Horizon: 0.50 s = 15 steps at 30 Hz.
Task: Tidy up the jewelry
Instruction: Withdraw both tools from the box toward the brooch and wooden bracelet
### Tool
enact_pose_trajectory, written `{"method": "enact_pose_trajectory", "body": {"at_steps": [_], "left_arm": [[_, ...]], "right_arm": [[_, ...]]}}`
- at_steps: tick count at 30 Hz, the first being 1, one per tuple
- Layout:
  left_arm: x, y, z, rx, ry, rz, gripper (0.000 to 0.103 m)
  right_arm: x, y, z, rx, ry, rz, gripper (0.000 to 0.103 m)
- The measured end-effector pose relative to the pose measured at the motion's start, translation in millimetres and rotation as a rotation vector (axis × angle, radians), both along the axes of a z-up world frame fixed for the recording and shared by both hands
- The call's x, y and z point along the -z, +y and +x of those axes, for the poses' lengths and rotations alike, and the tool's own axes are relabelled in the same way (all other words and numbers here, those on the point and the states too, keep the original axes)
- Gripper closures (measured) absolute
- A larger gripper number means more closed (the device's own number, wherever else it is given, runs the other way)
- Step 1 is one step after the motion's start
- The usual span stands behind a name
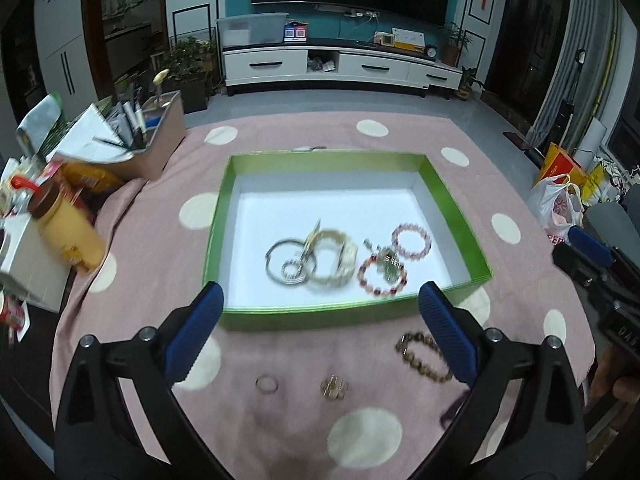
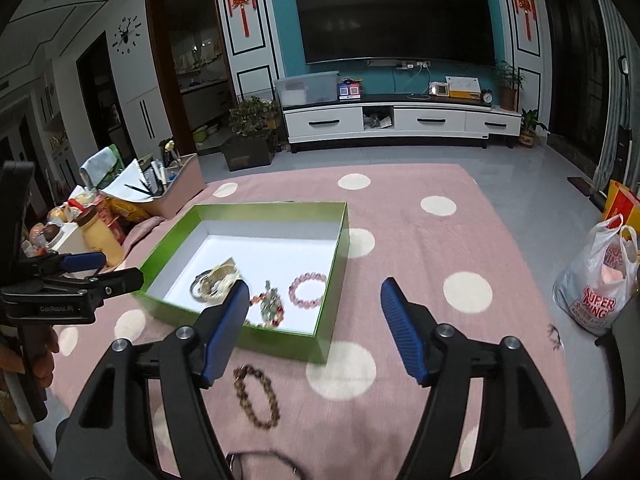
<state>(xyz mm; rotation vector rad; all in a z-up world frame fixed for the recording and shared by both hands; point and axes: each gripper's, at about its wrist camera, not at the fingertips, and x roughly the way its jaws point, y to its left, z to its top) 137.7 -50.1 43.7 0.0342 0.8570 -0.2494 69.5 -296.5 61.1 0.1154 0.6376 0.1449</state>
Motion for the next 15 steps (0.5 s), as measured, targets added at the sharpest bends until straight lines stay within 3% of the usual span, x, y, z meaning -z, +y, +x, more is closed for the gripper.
{"method": "enact_pose_trajectory", "body": {"at_steps": [15], "left_arm": [[27.3, 9.4, -68.5, 0.005, 0.032, 0.028, 0.003]], "right_arm": [[13.1, -0.2, -46.5, -0.017, 0.035, 0.053, 0.034]]}}
